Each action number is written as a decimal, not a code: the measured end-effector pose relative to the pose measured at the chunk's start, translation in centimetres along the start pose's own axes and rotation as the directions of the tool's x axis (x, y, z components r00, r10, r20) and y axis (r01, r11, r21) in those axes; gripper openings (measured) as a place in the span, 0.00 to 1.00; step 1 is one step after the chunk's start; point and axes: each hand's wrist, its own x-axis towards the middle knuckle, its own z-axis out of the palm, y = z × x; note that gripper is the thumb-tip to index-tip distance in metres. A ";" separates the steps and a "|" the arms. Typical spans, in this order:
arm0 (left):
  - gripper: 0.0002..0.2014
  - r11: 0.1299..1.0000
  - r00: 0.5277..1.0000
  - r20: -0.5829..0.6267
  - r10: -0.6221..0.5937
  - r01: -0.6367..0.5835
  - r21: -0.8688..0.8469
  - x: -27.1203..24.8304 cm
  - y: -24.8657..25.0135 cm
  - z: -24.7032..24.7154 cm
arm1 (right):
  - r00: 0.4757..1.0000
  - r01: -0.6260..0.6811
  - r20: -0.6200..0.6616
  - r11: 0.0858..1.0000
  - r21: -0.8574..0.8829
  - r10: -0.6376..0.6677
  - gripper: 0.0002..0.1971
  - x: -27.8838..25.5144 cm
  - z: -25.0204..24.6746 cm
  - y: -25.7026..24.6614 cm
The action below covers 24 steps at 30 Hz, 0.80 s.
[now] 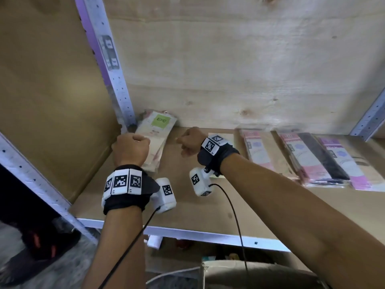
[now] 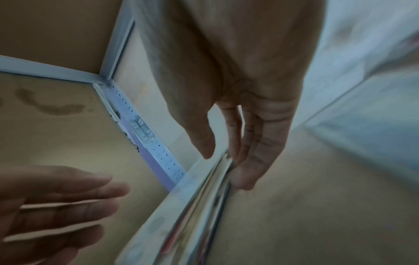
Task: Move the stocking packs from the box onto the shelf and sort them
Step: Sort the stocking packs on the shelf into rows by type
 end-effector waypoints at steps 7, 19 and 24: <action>0.10 0.999 0.999 0.020 -0.030 0.030 -0.012 0.5 -1.0 -0.6 | 0.998 0.070 -0.010 0.986 0.152 -0.069 0.13 3.4 5.1 -1.7; 0.10 0.999 0.999 0.016 -0.036 0.036 -0.026 0.0 0.5 0.8 | 0.998 0.035 -0.060 0.976 0.215 -0.023 0.15 2.5 2.9 0.3; 0.12 0.994 0.996 0.083 -0.033 0.041 -0.103 -1.2 1.5 2.1 | 0.979 0.138 -0.178 0.957 0.256 -0.094 0.09 -1.1 -1.1 1.9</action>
